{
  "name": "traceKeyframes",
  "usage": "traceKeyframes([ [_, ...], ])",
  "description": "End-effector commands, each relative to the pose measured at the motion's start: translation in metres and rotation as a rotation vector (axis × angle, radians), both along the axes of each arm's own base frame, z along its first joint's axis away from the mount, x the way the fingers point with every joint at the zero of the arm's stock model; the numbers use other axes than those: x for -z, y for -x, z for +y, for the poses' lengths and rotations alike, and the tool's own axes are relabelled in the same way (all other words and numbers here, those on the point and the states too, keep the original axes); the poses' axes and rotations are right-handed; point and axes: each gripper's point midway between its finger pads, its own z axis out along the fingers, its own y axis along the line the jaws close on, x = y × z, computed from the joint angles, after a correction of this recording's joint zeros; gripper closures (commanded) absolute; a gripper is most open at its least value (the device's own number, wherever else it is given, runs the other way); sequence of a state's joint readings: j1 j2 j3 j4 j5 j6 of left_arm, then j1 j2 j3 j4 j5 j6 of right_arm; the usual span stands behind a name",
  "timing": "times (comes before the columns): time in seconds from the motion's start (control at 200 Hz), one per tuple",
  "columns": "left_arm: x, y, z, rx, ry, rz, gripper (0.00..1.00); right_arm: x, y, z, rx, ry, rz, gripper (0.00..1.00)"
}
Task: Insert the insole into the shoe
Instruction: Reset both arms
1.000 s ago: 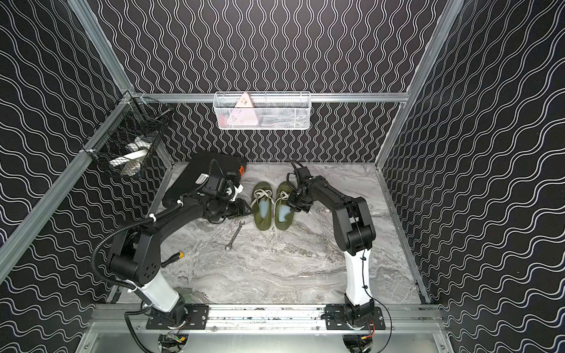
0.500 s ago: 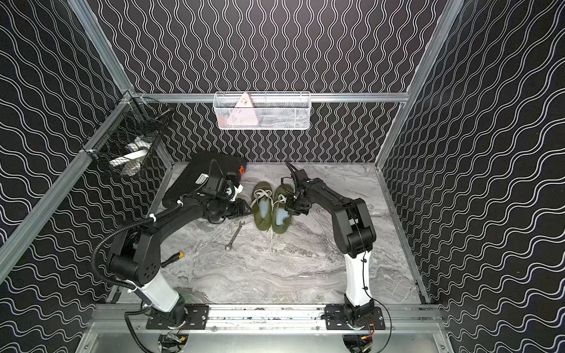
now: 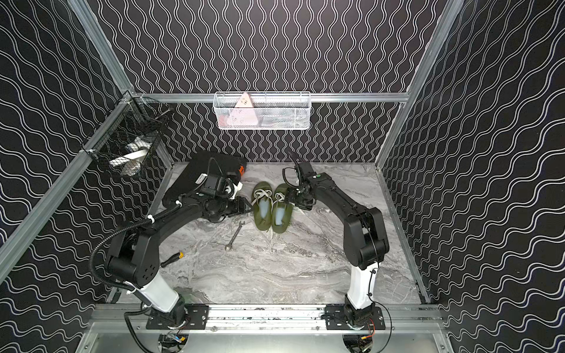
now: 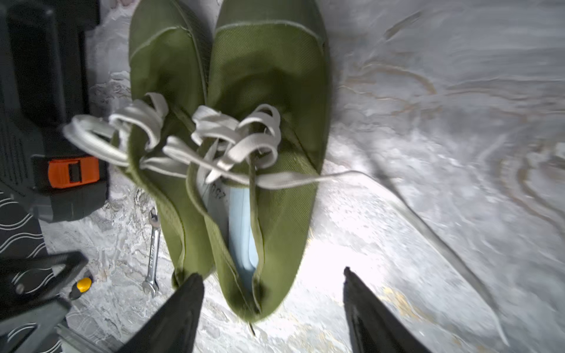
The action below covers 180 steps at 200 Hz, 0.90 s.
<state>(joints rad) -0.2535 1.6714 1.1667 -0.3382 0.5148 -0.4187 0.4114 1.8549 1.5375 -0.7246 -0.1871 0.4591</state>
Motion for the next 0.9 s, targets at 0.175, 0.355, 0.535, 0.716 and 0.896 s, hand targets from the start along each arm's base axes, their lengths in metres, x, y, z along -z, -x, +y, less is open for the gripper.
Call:
traceKeyframes([
  [0.175,-0.032,-0.018,0.013,-0.063,-0.023,-0.239,0.01,-0.048,0.003,-0.043,0.053,0.102,-0.368,0.0],
  [0.355,-0.068,-0.02,0.039,-0.176,-0.028,-0.546,0.01,-0.052,0.016,-0.071,0.095,0.154,-0.573,0.0],
  [0.535,-0.079,-0.005,0.122,-0.434,-0.389,-0.785,0.01,-0.038,0.028,-0.132,0.299,0.333,-0.566,0.0],
  [0.716,-0.06,0.023,0.183,-0.498,-0.742,-0.816,0.01,-0.031,0.048,-0.181,0.415,0.506,-0.681,0.0],
  [0.896,-0.02,0.03,0.203,-0.6,-0.735,-0.803,0.01,-0.024,0.05,-0.225,0.526,0.522,-0.793,0.0],
])
